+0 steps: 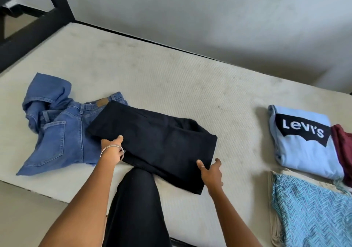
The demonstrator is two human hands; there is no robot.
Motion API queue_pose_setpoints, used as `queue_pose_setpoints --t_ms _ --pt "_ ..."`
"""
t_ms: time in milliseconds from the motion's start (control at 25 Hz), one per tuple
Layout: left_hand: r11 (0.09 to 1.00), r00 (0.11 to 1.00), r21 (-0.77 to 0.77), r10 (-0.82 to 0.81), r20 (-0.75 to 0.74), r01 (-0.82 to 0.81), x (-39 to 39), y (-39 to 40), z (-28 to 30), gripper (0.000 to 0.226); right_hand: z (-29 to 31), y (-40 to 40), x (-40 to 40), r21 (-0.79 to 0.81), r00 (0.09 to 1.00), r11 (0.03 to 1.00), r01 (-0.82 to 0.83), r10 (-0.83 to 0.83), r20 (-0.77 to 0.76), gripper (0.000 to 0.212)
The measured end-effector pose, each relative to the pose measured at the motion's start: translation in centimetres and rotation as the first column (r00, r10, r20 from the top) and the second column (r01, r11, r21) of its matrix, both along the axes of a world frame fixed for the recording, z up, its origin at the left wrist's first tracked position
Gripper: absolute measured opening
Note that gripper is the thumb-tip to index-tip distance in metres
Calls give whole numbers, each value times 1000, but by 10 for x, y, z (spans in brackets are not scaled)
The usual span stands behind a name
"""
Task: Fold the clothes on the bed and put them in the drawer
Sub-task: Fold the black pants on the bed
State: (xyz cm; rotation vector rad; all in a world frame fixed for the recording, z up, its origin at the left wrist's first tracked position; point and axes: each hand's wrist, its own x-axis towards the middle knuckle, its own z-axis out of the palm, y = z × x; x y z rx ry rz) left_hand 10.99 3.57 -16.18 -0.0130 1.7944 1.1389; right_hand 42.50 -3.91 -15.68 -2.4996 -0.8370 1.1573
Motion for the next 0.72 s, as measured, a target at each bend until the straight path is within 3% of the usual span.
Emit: queue_pose_setpoints --t_ms 80,160,240,360,440,520,600,640,720 --pt "998 1000 64 -14 27 13 -1 -8 -9 49 -7 5 -7 -24 983 993 119 -121 -139 53" --pt "995 1000 100 4 9 -4 2 -12 -13 47 1 16 -7 41 880 931 364 -328 -344 33" --pt "995 996 91 36 -81 -28 12 -10 -7 47 16 25 11 116 817 874 473 -385 -430 29" --pt "983 903 -168 -141 -406 78 53 -11 1 66 38 20 80 279 904 863 421 -371 -214 30" --pt "942 820 -282 -306 -484 184 93 -17 13 81 43 8 139 269 938 905 330 -347 16 32" --pt "832 635 -431 -549 -544 350 131 -21 18 87 47 -6 185 160 925 956 245 -280 258 34" --pt "706 349 -552 -703 -620 443 150 -22 8 79 51 -10 197 139 868 969 203 -244 433 38" --pt "651 238 -584 -740 -629 485 153 -20 4 73 51 -7 189 201 858 966 165 -241 453 42" --pt "534 115 -620 -803 -585 575 148 -9 -1 69 49 -1 155 423 920 906 28 -188 343 47"
